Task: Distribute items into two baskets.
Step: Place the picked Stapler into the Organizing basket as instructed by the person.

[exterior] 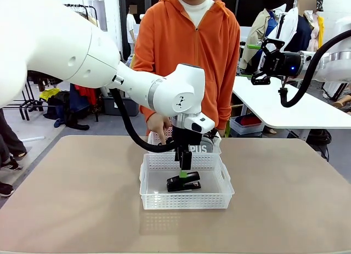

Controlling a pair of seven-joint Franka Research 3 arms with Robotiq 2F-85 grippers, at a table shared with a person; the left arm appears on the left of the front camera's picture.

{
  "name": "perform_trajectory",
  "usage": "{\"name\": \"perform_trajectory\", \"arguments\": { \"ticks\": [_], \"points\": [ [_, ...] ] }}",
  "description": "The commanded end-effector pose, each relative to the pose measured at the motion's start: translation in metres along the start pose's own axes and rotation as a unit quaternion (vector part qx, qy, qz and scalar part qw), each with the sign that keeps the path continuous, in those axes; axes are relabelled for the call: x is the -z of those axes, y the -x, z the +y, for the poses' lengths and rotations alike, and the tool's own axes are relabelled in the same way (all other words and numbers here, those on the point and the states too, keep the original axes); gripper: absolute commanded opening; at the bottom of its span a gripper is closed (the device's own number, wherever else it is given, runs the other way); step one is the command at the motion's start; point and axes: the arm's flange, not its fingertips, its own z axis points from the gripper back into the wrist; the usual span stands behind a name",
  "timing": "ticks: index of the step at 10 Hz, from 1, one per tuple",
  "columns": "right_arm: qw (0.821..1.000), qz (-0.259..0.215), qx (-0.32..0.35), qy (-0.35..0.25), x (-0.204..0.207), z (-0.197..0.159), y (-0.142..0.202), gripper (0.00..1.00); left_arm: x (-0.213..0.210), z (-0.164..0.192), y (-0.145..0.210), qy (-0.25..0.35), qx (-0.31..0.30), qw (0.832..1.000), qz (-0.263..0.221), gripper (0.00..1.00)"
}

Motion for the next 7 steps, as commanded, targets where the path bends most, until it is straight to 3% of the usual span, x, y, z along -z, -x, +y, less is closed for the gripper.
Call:
{"name": "perform_trajectory", "arguments": {
  "ticks": [1,7],
  "points": [
    [1.0,-0.005,0.003,-0.004,-0.0003,0.0028,0.0006,1.0,-0.0033,-0.0087,0.007,0.0,0.008,1.0,-0.009,1.0],
    [1.0,-0.005,0.003,-0.004,-0.0003,0.0028,0.0006,1.0,0.0,0.0,0.0,0.0,0.0,1.0,0.0,1.0]
  ]
}}
